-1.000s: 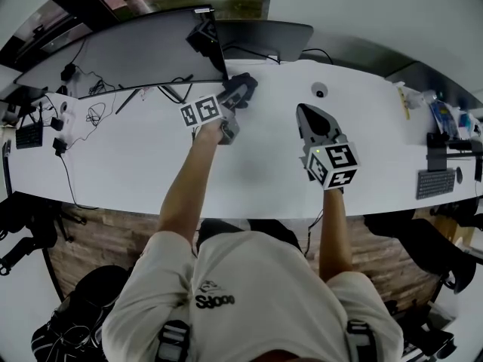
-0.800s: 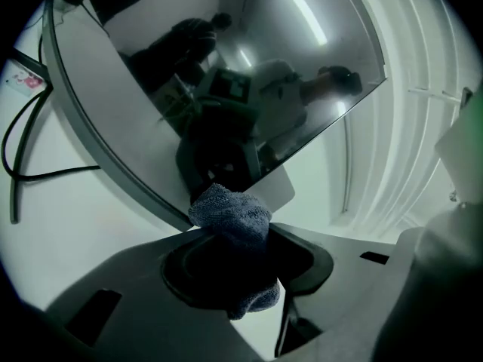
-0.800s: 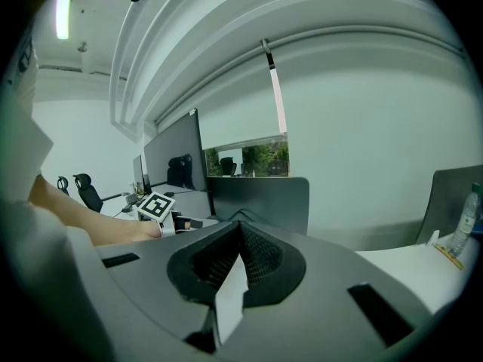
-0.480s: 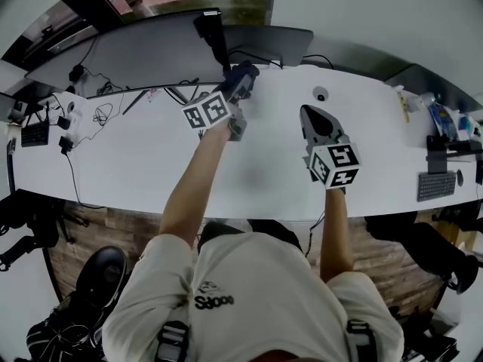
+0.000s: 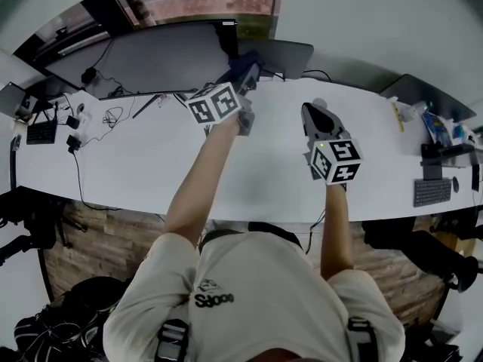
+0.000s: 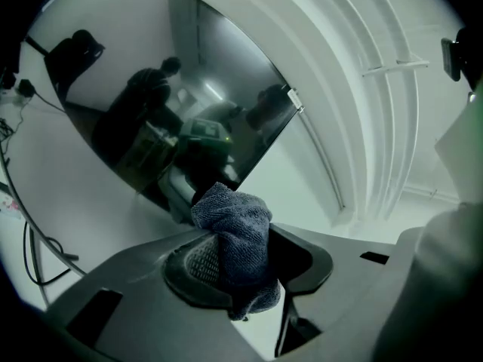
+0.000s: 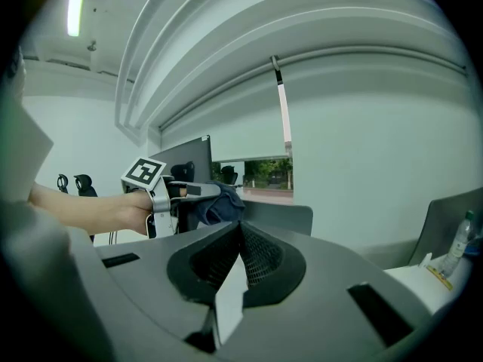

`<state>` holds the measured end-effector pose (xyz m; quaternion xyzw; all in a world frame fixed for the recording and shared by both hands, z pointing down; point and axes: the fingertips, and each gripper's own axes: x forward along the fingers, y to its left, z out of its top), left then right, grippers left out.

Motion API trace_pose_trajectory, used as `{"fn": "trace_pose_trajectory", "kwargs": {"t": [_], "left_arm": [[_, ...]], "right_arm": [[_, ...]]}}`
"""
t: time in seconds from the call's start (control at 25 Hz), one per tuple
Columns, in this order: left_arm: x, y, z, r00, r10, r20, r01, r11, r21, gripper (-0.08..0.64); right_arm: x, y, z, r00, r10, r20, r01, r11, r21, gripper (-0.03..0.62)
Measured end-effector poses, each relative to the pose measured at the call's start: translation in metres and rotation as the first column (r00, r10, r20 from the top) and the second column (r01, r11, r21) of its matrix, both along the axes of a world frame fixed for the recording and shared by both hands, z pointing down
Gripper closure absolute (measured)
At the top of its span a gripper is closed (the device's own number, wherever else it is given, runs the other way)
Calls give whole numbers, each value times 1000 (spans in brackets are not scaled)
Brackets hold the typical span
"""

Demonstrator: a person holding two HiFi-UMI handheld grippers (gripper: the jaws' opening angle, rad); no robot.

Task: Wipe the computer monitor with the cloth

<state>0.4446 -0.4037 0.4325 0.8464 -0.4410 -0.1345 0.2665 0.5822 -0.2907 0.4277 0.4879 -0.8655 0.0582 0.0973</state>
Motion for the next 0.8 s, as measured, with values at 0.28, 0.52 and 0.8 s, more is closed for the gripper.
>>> {"fn": "trace_pose_trajectory", "kwargs": {"t": [0.28, 0.52, 0.8], "left_arm": [[1, 10, -56, 997, 15, 81, -23, 995, 101, 407], [-7, 17, -103, 988, 27, 154, -58, 978, 199, 408], [-5, 34, -147, 975, 47, 216, -109, 953, 283, 408]], "right_arm": [[-8, 6, -35, 1000, -3, -8, 4, 998, 60, 598], [-22, 7, -61, 1000, 5, 11, -6, 995, 96, 598], [-29, 12, -92, 1000, 1, 24, -4, 990, 141, 598]]}}
